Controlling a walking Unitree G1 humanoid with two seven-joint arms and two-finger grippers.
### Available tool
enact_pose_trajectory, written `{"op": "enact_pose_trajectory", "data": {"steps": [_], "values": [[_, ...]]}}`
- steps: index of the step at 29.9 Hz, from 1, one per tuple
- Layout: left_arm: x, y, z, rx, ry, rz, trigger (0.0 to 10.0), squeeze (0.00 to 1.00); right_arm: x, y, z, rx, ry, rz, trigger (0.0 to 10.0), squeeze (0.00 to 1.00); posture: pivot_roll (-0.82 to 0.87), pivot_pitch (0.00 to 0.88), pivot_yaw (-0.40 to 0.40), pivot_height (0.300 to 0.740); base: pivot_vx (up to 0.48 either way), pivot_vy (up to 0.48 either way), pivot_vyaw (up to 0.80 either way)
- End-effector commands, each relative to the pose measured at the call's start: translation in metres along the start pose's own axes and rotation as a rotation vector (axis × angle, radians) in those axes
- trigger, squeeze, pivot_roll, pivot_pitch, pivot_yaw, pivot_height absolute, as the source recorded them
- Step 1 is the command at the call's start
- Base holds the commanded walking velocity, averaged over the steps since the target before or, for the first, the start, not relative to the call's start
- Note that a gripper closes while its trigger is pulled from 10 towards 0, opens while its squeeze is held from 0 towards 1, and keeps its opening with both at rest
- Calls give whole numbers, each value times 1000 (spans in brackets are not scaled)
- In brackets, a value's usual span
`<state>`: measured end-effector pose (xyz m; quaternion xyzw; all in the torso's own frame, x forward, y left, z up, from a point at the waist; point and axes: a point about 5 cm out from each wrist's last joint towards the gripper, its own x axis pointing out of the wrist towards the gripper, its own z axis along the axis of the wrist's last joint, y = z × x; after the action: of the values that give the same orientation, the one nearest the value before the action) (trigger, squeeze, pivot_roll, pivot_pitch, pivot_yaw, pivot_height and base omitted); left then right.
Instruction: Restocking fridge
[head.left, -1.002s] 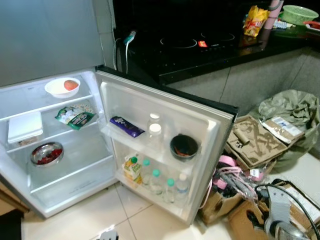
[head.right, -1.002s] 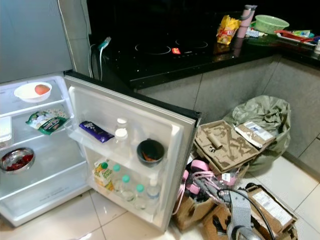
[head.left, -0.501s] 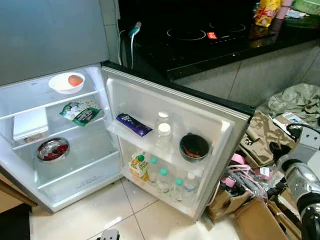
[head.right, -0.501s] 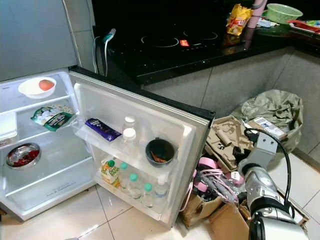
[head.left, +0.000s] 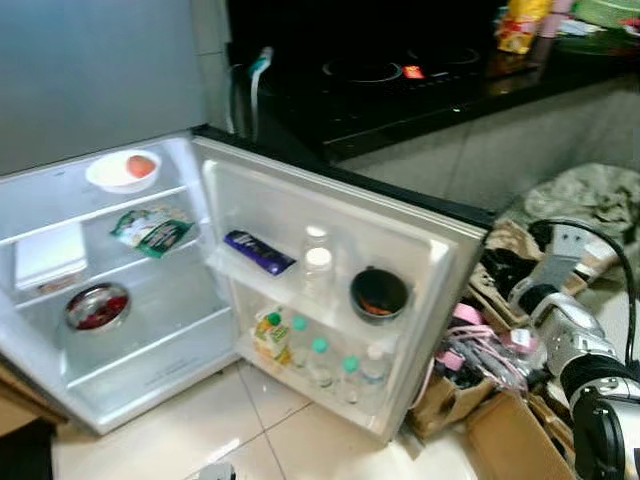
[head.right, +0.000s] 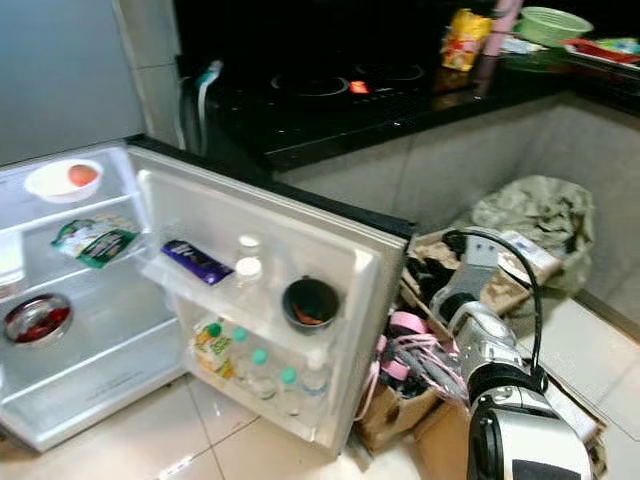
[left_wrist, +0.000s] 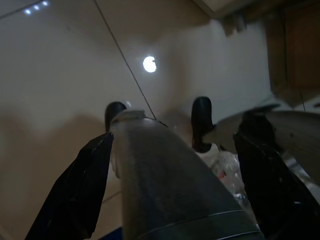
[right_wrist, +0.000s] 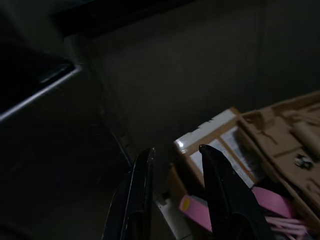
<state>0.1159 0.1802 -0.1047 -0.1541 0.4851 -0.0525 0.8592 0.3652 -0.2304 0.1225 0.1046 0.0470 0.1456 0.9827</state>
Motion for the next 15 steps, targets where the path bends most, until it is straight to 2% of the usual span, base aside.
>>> {"op": "enact_pose_trajectory", "data": {"steps": [1, 4, 6, 7, 11, 14, 15], "values": [[-3, 1, -14, -11, 50, 3, 10000, 0, 9, 24, -4, -20, 19, 168, 10000, 0, -63, 0, -28, 740, 0, 0, 0], [-3, 1, -14, -11, 50, 3, 10000, 0, 9, 28, -7, -17, 26, 212, 10000, 0, -63, 0, -28, 740, 0, 0, 0], [-4, 0, -16, -10, 54, 0, 10000, 0, 6, 48, -19, 8, 64, 435, 10000, 0, -70, 0, -28, 740, 0, 0, 0], [-4, 0, -16, -10, 54, 0, 10000, 0, 6, 48, -19, 8, 64, 435, 10000, 0, -70, 0, -28, 740, 0, 0, 0], [-4, 0, -17, -7, 58, -3, 10000, 0, -6, 67, -31, 45, 124, 730, 10000, 0, -71, 0, -29, 740, 0, 0, 0], [-4, 0, -17, -5, 60, -3, 10000, 0, -15, 73, -36, 64, 150, 852, 10000, 0, -71, 0, -29, 740, 0, 0, 0], [-4, 0, -17, -5, 60, -3, 10000, 0, -15, 73, -36, 64, 150, 852, 10000, 0, -71, 0, -29, 740, 0, 0, 0]]}}
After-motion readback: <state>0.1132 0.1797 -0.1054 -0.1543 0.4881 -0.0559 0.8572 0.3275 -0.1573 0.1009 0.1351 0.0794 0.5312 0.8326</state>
